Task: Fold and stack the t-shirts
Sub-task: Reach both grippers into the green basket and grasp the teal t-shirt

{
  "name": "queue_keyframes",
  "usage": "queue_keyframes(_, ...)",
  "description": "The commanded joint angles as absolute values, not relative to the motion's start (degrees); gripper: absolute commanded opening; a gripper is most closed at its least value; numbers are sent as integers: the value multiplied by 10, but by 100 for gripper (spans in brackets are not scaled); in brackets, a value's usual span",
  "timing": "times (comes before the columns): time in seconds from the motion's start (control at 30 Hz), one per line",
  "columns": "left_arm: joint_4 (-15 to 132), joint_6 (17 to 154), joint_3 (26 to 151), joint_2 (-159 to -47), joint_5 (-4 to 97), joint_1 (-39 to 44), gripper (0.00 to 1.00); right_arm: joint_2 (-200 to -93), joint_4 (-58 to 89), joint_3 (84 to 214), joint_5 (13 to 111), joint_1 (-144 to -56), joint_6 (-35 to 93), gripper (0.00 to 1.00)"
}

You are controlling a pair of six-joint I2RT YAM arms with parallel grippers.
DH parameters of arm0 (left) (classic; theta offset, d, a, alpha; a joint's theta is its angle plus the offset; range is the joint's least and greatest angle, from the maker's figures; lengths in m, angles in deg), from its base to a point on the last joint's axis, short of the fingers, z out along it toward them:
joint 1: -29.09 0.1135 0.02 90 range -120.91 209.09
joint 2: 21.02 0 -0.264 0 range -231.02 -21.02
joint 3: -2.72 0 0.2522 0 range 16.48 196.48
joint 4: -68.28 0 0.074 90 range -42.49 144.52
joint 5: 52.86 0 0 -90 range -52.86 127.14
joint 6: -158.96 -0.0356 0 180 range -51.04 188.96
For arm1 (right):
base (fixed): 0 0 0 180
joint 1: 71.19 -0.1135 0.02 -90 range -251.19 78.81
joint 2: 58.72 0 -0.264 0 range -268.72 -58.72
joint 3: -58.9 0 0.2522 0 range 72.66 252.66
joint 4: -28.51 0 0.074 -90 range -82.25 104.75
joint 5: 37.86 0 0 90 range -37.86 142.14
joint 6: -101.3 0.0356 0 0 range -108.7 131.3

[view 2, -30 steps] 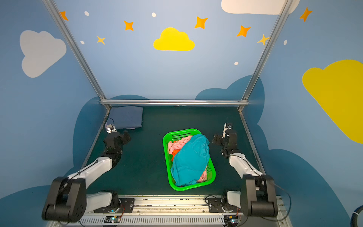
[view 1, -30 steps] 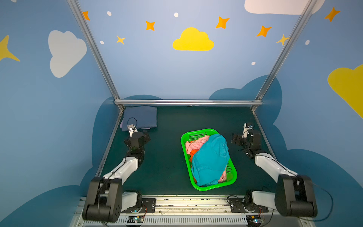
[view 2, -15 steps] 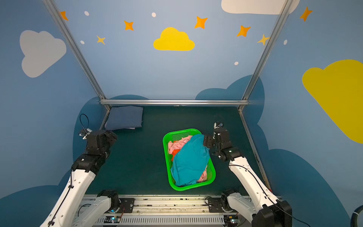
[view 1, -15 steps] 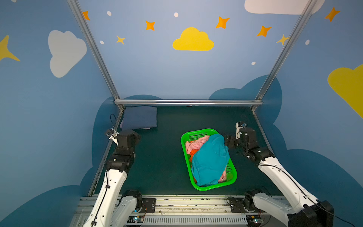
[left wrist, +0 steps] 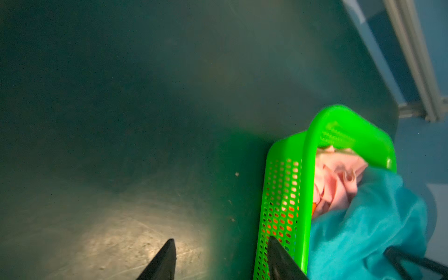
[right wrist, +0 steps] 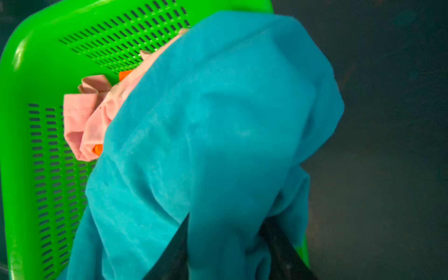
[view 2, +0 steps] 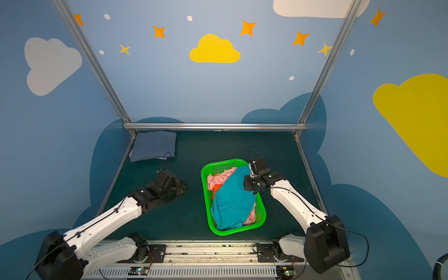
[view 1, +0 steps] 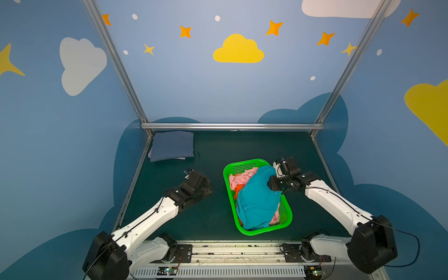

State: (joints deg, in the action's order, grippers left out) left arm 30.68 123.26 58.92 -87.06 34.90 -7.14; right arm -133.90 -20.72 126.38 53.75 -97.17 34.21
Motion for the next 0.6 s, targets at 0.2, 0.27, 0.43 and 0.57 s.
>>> queue_keyframes(0.2, 439, 1281, 667, -1032, 402, -129, 54, -1477, -296, 1407, 529, -964, 343, 0)
queue_keyframes(0.27, 456, 1279, 699, -1071, 413, -136, 54, -1495, -300, 1439, 535, -956, 336, 0)
queue_keyframes(0.43, 459, 1268, 817, -1184, 452, -148, 52, -1512, -312, 1545, 550, -920, 319, 0)
queue_keyframes(0.57, 463, 1269, 915, -1266, 485, -150, 51, -1520, -336, 1664, 543, -902, 309, 0)
